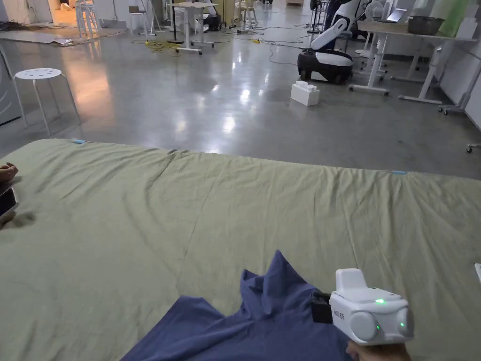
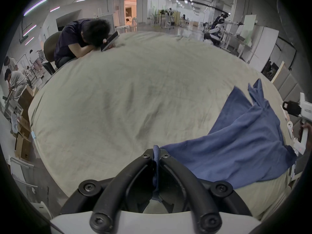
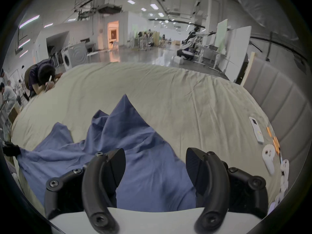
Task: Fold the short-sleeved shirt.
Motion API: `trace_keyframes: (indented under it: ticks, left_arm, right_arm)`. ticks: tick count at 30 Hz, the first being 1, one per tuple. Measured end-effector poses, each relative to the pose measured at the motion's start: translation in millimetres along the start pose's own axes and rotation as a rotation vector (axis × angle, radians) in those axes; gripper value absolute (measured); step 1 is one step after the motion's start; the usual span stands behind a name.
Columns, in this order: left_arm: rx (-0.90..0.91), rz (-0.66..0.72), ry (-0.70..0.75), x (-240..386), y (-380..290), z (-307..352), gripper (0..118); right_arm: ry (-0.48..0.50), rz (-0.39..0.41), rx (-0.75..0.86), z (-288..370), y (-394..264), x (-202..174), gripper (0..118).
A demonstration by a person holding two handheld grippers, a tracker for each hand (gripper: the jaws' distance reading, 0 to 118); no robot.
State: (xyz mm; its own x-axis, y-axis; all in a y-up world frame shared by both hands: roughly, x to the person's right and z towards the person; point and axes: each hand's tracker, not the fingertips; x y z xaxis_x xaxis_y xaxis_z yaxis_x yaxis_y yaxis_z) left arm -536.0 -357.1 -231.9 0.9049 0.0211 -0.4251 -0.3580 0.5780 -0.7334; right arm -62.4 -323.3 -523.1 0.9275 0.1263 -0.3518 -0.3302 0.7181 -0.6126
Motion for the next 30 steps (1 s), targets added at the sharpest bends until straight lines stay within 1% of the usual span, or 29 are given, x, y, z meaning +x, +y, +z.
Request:
trace_keyframes:
  ticks: [1,4,7,10,11,12,13,14,15,16,17,18,21,22,23,25,28,29,30]
  left_arm:
    - [-0.002,-0.001,-0.002,0,1,2,5]
    - [0.017,-0.004,0.007,9,4,10,5]
    - [0.015,-0.008,0.014,10,5,9,5]
    - [0.004,-0.007,0.021,12,3,8,5]
    - [-0.002,-0.007,0.025,5,3,-1,5]
    - [-0.004,-0.004,0.022,1,2,-7,5]
    - [-0.006,-0.003,0.022,-1,2,-8,5]
    - [-0.009,-0.004,0.023,-1,2,-8,5]
    - [-0.013,-0.008,0.026,-2,1,-11,5]
    - [-0.014,-0.011,0.03,-3,1,-12,5]
    - [-0.017,-0.014,0.032,-4,1,-12,5]
    - [-0.02,-0.015,0.031,-5,2,-13,5]
    - [-0.02,-0.013,0.029,-2,2,-12,5]
    - [-0.019,-0.017,0.03,-3,3,-13,5]
    - [-0.018,-0.02,0.031,-1,2,-14,5]
    - [-0.02,-0.021,0.032,0,3,-16,5]
    - [-0.013,-0.014,0.028,4,3,-14,5]
    - [-0.01,-0.012,0.027,4,4,-14,5]
    - [-0.005,-0.012,0.027,4,4,-14,5]
  right_arm:
    - [0.007,0.035,-0.017,-14,8,0,80]
    - [0.028,0.086,-0.093,-43,24,-4,85]
    - [0.054,0.096,-0.122,-70,35,-4,85]
    - [0.113,0.11,-0.158,-91,42,-8,85]
    - [0.127,0.12,-0.162,-97,42,-10,84]
    - [0.126,0.135,-0.18,-102,43,-13,79]
    - [0.122,0.156,-0.205,-108,44,-18,79]
    - [0.128,0.171,-0.223,-114,42,-20,76]
    - [0.14,0.188,-0.245,-118,41,-23,65]
    - [0.137,0.191,-0.25,-121,39,-27,33]
    - [0.122,0.195,-0.256,-125,35,-31,10]
    - [0.115,0.194,-0.259,-127,29,-34,7]
    - [0.095,0.195,-0.246,-129,25,-35,4]
    - [0.095,0.168,-0.248,-130,26,-32,3]
    - [0.106,0.11,-0.252,-130,26,-27,2]
    - [0.127,0.058,-0.239,-128,25,-19,1]
    - [0.132,0.062,-0.188,-114,23,-14,0]
    - [0.131,0.066,-0.148,-109,22,-13,0]
    - [0.136,0.055,-0.118,-106,20,-10,0]
